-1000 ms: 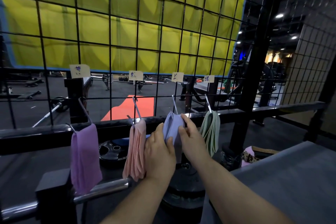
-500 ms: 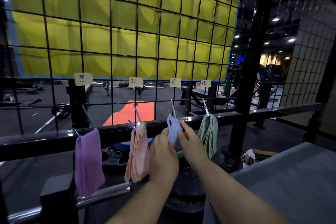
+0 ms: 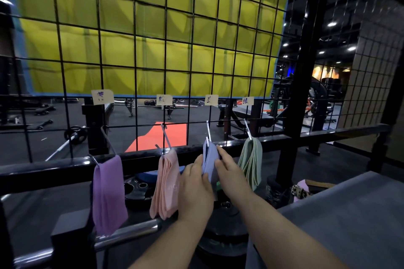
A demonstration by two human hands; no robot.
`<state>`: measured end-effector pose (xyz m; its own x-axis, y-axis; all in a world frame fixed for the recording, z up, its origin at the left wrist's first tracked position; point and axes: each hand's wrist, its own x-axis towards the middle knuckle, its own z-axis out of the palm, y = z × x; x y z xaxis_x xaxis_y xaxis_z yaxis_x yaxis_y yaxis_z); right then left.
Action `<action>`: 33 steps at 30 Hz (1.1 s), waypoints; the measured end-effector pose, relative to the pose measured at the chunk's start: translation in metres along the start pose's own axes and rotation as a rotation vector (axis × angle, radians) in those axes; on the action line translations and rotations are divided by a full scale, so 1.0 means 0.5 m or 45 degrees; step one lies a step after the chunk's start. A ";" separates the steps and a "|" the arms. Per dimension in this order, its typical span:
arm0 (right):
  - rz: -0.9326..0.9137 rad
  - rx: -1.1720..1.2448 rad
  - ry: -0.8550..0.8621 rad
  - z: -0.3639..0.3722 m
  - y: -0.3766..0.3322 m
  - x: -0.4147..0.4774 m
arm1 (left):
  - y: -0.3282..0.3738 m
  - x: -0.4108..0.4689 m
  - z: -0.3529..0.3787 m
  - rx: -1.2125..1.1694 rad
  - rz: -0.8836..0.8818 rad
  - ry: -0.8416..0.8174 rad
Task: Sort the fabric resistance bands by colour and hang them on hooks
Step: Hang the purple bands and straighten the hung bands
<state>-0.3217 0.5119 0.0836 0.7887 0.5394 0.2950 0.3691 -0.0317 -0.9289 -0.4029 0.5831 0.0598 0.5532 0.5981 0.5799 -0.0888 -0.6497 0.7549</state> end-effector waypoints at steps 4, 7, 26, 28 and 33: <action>0.012 -0.065 0.012 -0.002 -0.001 0.000 | -0.001 -0.001 -0.008 0.045 0.004 0.020; 0.009 -0.159 0.025 -0.001 -0.003 -0.001 | 0.005 -0.004 -0.018 0.085 -0.008 0.022; -0.224 -0.352 0.332 0.029 -0.091 -0.032 | 0.038 -0.013 -0.101 0.166 -0.002 0.070; -0.259 -0.337 0.312 0.043 -0.096 -0.032 | 0.034 -0.014 -0.107 0.088 0.064 0.125; -0.305 -0.337 0.215 0.078 -0.110 -0.040 | 0.040 -0.009 -0.147 -0.092 0.064 0.467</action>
<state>-0.3768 0.5355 0.1200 0.7266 0.4126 0.5494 0.6489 -0.1493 -0.7461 -0.4680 0.6019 0.0951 0.2141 0.7031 0.6781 -0.1738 -0.6557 0.7348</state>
